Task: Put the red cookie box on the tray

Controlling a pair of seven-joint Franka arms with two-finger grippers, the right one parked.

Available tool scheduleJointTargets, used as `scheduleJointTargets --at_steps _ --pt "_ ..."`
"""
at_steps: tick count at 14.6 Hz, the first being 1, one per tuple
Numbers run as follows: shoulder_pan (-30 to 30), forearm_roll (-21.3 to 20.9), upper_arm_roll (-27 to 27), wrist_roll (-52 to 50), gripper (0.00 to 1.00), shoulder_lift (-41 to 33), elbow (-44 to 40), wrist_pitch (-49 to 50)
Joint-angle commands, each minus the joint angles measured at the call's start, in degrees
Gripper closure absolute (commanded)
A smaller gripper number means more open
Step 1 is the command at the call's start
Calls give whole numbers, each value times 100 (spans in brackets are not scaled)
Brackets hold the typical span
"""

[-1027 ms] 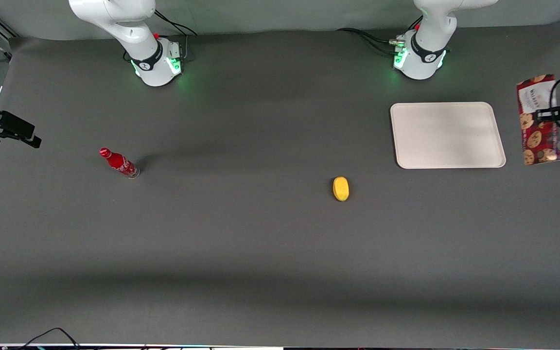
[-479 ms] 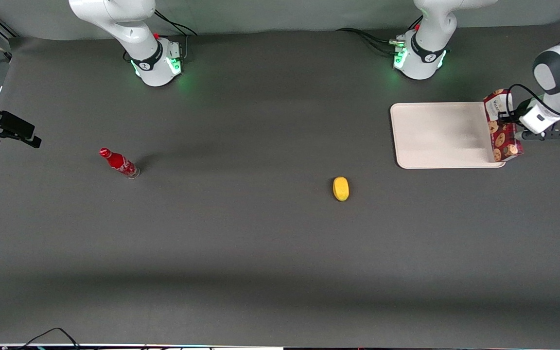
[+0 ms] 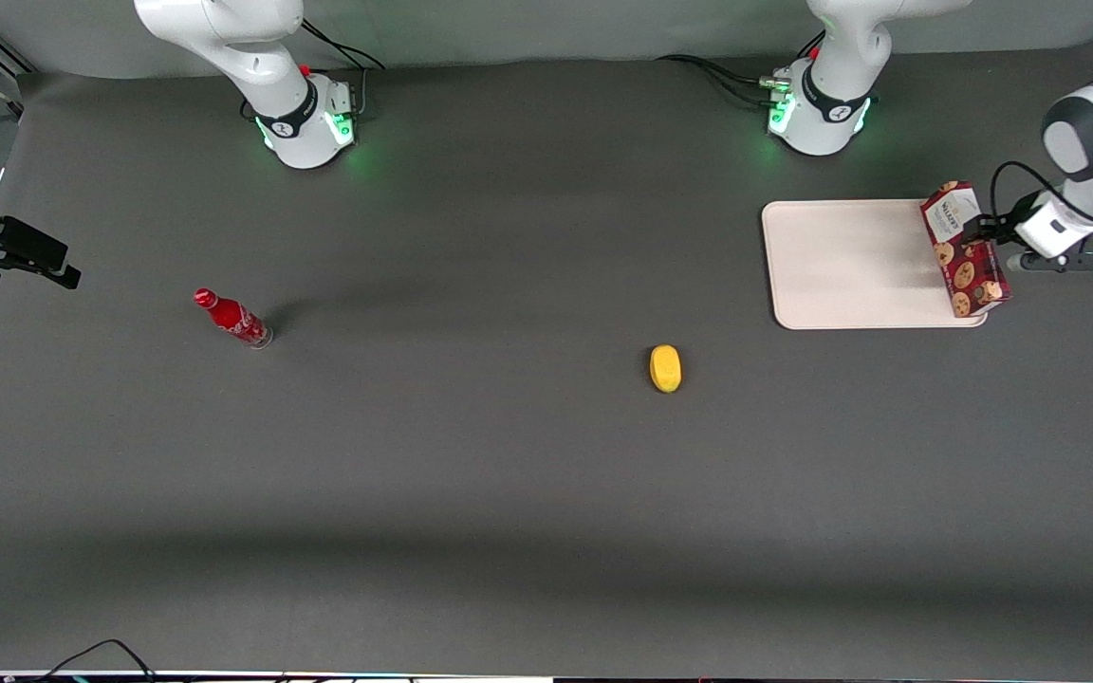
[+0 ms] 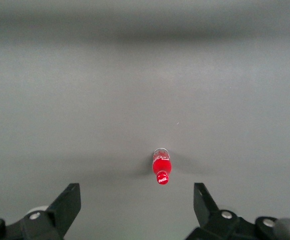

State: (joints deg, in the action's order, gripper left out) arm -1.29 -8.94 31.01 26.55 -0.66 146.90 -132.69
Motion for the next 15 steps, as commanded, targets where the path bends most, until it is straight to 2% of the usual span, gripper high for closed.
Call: scheduleJointTargets --at_steps 1,5,7,9,11,13,15 --pt "94 -73 -375 53 0 -312 -1405 1882" --pt "103 41 -1210 -9 0 -347 -3067 3194" --pt "103 382 -1640 -70 0 -295 -3692 3520" --pt "112 586 -2140 -804 0 -199 -4150 3705" --pt "112 578 -2817 -1763 0 -154 -4423 4047" --pt "112 621 -3179 -1977 0 -145 -4521 4084" --pt "112 814 -3251 -1978 0 47 -4862 4145"
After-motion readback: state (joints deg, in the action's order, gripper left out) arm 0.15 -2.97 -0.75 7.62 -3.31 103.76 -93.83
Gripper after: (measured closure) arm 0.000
